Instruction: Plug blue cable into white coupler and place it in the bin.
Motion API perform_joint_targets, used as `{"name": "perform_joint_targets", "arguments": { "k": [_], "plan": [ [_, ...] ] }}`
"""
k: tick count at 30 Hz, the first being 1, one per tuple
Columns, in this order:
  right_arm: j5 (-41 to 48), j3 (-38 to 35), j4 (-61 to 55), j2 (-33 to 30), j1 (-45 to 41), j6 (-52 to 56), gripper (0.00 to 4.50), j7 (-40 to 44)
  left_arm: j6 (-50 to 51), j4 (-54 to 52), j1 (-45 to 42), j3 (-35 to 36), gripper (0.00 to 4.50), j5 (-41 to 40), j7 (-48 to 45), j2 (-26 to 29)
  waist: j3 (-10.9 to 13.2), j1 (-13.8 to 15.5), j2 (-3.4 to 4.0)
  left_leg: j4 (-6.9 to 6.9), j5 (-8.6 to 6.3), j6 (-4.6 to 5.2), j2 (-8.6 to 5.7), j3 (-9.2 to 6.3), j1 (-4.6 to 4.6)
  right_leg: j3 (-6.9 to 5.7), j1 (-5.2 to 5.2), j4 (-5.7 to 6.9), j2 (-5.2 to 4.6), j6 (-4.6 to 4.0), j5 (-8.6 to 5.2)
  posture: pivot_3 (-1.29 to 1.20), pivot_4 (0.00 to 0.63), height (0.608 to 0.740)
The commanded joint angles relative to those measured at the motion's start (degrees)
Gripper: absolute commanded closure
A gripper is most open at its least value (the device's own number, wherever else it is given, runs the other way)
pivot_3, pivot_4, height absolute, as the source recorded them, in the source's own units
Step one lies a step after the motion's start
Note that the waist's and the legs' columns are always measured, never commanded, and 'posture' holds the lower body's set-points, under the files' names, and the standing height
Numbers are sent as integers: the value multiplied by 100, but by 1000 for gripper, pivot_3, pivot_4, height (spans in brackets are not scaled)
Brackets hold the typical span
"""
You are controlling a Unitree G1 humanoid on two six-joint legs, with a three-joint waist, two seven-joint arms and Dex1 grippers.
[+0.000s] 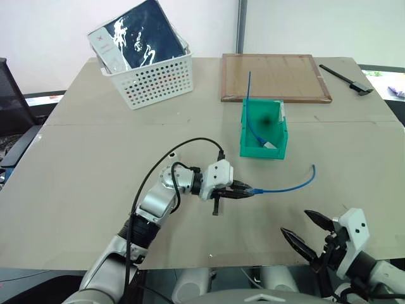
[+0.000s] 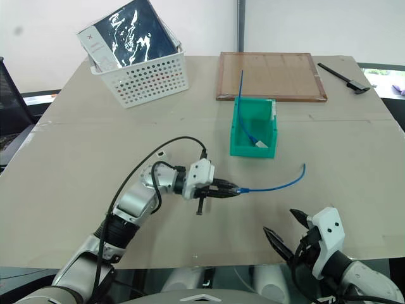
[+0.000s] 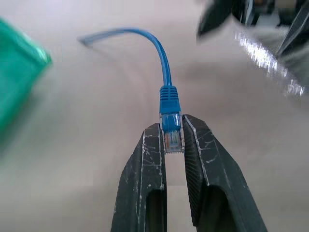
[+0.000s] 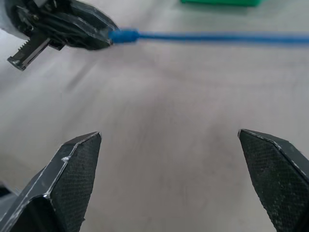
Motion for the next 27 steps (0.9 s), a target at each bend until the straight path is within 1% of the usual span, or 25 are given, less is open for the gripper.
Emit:
{"name": "perform_joint_targets", "arguments": {
  "k": [1, 3, 6, 7, 9, 10, 11, 14, 17, 26, 27],
  "plan": [
    [977, -39, -343, 285, -268, 277, 530, -572, -526, -117, -198, 257, 4500, -180, 84, -247, 0, -4, 0, 0, 0, 0, 0, -1, -1, -1, 0, 0, 1, 0, 0, 0, 150, 740],
    [1360, 40, -352, 484, -592, 360, 1352, -999, -904, -11, -238, 315, 4500, -78, 168, -359, 0, -11, -1, 0, 0, 0, -1, 3, 0, 2, 0, 0, 1, 1, 2, 0, 150, 740],
    [1909, 233, -244, 733, -1102, 473, 1352, -1546, -1350, 127, -271, 360, 4500, -6, 267, -464, -1, -18, 0, -1, 0, 0, -1, 3, 1, 3, -1, 0, 4, -1, 15, 0, 150, 740],
    [2132, 314, -167, 903, -1361, 465, 1602, -1765, -1481, 151, -274, 380, 4500, -2, 297, -494, -1, -14, 0, -1, 0, 0, 0, 3, 2, 4, -1, 0, 4, -1, 16, 0, 150, 740],
    [2463, 398, -68, 1045, -1749, 441, 2045, -2137, -1624, 206, -277, 405, 4500, 7, 340, -527, 0, -21, -1, -1, 0, 0, 1, 0, 0, 1, -1, 0, 11, 4, 24, 0, 150, 740],
    [2587, 418, -59, 1041, -1903, 451, 2595, -2284, -1688, 220, -269, 410, 4500, 15, 341, -525, -1, -19, 0, -1, 0, 0, 0, 2, 1, 4, -2, 0, 10, 4, 24, 0, 150, 740],
    [2719, 425, -48, 1021, -2027, 451, 3017, -2440, -1739, 231, -266, 414, 4500, 33, 358, -524, -1, -20, -1, -1, 0, 0, -1, 3, 1, 5, -1, 0, 9, 4, 24, 0, 150, 740],
    [3209, 421, 14, 909, -2329, 392, 3017, -2819, -1781, 192, -246, 436, 4500, 34, 426, -530, -1, -5, -1, -2, 0, 0, -6, -2, -1, 3, -1, -1, 9, 3, 25, 0, 150, 740],
    [3518, 500, 133, 727, -2542, 364, 3017, -3028, -1811, 161, -231, 437, 4500, 41, 466, -524, -1, -18, -1, -2, 0, 1, -8, 0, -2, 7, -1, -1, 10, 3, 25, 0, 150, 740],
    [3881, 645, 598, 307, -3093, 253, 3017, -3237, -1929, 75, -131, 429, 4500, 76, 597, -527, -1, -43, 0, -2, 1, 2, -5, 1, 2, 6, 0, 2, 16, 3, 25, 0, 150, 740],
    [3902, 656, 625, 275, -3116, 237, 3563, -3242, -1926, 61, -126, 422, 4500, 77, 614, -530, -1, -41, 0, -2, 1, 2, -5, 2, 1, 7, 0, 1, 15, 3, 25, 0, 150, 740]
  ]
}}
